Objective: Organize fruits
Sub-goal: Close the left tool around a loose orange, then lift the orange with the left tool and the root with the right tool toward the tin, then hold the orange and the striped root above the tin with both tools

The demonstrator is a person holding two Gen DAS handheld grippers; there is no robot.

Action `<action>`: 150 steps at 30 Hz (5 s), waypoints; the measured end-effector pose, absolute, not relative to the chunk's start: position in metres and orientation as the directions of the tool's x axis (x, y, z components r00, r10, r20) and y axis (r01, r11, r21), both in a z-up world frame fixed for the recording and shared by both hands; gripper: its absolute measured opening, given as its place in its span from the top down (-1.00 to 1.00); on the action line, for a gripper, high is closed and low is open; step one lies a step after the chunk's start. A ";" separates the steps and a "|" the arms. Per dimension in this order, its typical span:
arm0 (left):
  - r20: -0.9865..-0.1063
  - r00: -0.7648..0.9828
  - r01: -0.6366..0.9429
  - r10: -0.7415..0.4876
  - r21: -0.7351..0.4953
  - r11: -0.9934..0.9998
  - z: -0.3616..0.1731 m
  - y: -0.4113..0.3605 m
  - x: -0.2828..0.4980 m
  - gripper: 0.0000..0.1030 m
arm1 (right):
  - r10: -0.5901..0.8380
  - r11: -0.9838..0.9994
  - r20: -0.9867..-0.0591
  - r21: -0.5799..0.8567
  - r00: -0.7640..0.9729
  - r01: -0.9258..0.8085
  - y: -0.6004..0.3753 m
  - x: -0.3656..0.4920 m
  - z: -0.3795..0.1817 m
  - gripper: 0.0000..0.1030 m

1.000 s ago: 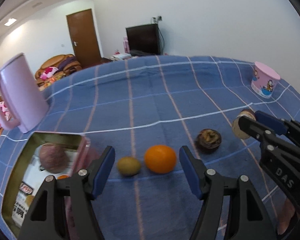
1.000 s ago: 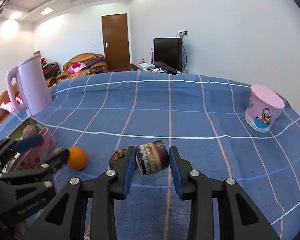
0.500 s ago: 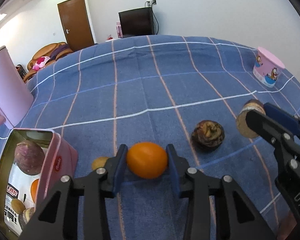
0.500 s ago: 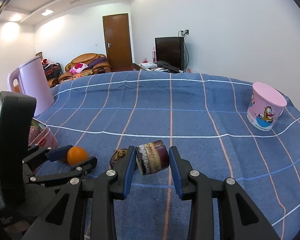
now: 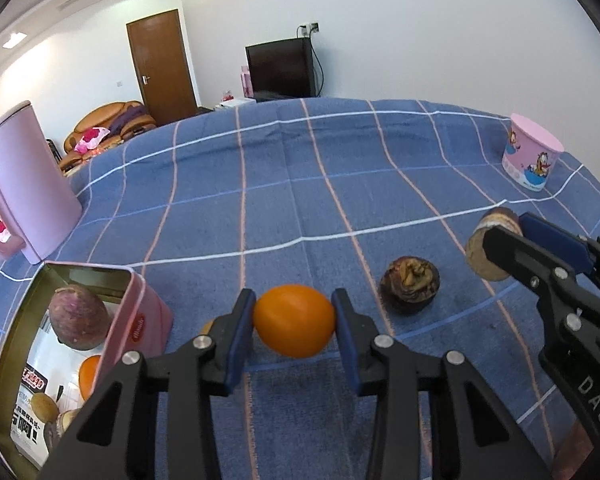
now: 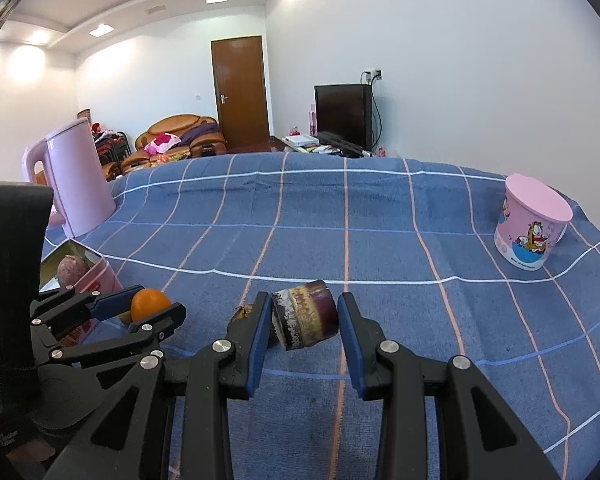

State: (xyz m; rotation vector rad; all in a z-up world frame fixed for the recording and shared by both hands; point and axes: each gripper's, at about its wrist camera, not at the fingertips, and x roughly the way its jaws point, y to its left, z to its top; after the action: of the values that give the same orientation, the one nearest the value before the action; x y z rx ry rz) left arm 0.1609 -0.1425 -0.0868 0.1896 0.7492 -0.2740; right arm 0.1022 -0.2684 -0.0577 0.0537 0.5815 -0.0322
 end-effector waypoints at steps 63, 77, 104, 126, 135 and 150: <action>-0.451 0.882 0.180 -0.135 0.058 0.982 -0.056 -0.113 0.114 0.21 | -0.038 0.999 -0.332 0.007 0.942 0.043 -0.262 0.062 -0.040 0.31; -0.385 0.915 0.160 -0.120 0.072 0.984 -0.051 -0.111 0.100 0.21 | -0.040 0.999 -0.299 -0.003 0.953 0.041 -0.260 0.055 -0.037 0.31; -0.381 0.920 0.123 -0.089 0.067 0.990 -0.050 -0.084 0.086 0.21 | 0.010 1.000 -0.302 -0.021 0.953 -0.017 -0.236 0.048 -0.035 0.31; -0.397 0.918 -0.007 0.013 0.016 1.000 -0.039 0.005 0.087 0.21 | 0.188 0.978 -0.355 -0.021 0.916 -0.209 -0.156 0.070 -0.040 0.30; -0.409 0.908 -0.087 0.084 0.012 0.996 -0.042 0.045 0.091 0.21 | 0.240 0.961 -0.366 -0.039 0.899 -0.272 -0.122 0.081 -0.042 0.30; -0.475 0.868 -0.149 0.144 0.028 0.988 -0.060 0.078 0.098 0.21 | 0.326 0.923 -0.383 -0.069 0.864 -0.378 -0.069 0.088 -0.041 0.30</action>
State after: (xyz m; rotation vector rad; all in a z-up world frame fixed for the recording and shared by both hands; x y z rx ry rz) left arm 0.0979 0.0778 -0.0598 -0.0096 0.4965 0.1535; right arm 0.0880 -0.0694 -0.0409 -0.1435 0.3759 0.3700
